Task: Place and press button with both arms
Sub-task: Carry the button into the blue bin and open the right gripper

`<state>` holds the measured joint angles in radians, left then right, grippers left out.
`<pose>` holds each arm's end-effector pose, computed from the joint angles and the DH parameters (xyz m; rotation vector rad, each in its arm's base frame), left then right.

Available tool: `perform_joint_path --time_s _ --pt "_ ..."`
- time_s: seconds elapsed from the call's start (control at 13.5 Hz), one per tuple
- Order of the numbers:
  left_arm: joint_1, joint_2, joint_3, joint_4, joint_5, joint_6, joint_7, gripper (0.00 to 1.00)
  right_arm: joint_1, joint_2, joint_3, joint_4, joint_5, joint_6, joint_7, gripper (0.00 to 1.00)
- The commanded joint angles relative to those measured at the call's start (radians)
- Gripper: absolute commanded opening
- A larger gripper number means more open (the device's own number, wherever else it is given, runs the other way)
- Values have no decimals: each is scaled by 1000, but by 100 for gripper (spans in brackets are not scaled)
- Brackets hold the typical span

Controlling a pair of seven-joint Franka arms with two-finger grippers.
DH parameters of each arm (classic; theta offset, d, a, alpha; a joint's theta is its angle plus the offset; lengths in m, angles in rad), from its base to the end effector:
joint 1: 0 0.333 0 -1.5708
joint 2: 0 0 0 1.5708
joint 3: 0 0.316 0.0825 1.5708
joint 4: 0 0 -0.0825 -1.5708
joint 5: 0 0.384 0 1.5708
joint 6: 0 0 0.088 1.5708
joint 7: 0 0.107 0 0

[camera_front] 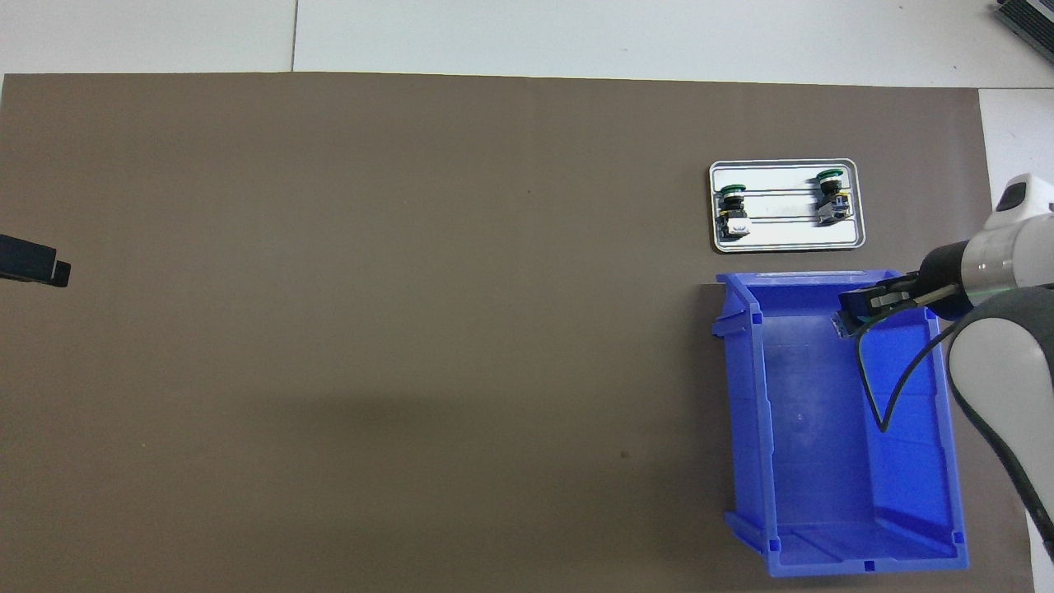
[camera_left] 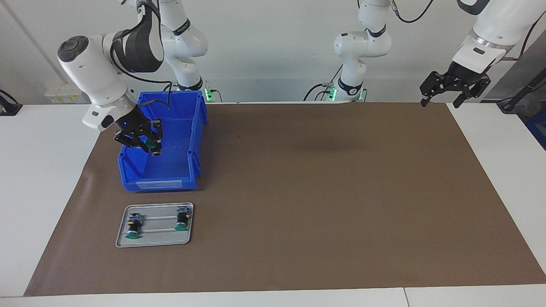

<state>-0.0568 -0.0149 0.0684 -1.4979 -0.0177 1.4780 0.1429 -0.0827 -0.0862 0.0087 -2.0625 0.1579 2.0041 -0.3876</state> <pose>0.5405 0.0046 0.6586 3.1157 -0.2074 -0.0056 0.5309 -0.0298 0.4754 -2.9837 -0.3736 -0.0901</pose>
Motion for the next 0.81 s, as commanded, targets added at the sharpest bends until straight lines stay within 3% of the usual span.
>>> perform_joint_path --time_s 0.0,0.37,0.74 --pt "0 -26 -2 -28 19 -5 -12 100 -43 -78 13 -154 67 97 -72 0" --pt "0 -26 -2 -28 19 -5 -12 100 -51 -15 11 -269 154 278 -167 0" --pt "0 -26 -2 -28 19 -5 -12 100 -45 28 11 -295 154 331 -160 0"
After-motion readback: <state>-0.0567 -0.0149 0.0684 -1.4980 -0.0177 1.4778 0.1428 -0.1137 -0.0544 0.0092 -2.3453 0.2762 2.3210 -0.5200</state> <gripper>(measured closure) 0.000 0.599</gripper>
